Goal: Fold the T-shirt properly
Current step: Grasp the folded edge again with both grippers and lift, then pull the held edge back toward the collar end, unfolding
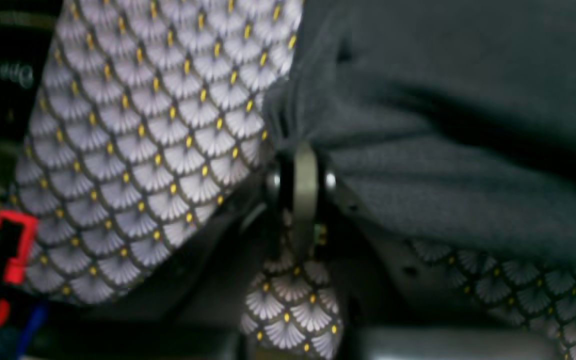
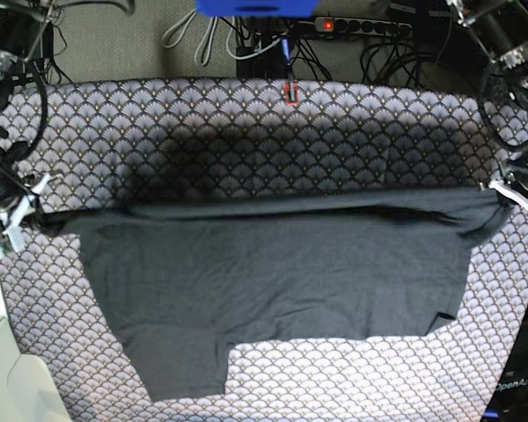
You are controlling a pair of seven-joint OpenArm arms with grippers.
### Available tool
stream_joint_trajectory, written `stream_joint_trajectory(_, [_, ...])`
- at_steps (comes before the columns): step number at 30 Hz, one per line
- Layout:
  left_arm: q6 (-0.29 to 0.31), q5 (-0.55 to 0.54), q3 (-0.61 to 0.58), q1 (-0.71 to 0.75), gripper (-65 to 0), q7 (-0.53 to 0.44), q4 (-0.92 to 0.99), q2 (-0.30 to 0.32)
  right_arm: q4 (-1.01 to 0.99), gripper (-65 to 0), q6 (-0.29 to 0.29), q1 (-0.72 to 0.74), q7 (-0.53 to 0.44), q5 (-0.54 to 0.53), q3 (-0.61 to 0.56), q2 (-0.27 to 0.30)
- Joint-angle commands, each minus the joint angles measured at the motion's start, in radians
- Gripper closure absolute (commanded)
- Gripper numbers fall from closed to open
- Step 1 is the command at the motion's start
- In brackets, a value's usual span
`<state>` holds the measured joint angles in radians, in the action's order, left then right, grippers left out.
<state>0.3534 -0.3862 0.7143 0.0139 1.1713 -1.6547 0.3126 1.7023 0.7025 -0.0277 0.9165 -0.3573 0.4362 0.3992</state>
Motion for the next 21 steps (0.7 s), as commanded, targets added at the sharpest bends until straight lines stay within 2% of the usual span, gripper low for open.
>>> stream_joint_trajectory(1, [0.002, -0.009, 0.006, -0.022, -0.5, -0.018, -0.011, 0.024, 0.011, 0.0, -0.004, 0.012, -0.014, -0.003, -0.003, 0.022])
stream_joint_trajectory(9, [0.003, -0.009, 0.001, -0.082, -0.5, -0.02, 0.066, 0.047, 0.009, 0.0, -0.004, 0.042, -0.014, -0.003, -0.04, 0.02])
stream_joint_trajectory(18, [0.005, -0.009, 0.001, -0.125, -0.5, -0.015, 0.077, 0.053, -0.098, 0.0, -0.004, 0.113, -0.014, -0.003, -0.079, 0.022])
stream_joint_trajectory(21, [0.005, -0.009, 0.001, -0.125, -0.5, -0.015, 0.086, 0.053, -0.118, 0.0, -0.004, 0.114, -0.014, -0.003, -0.138, 0.048])
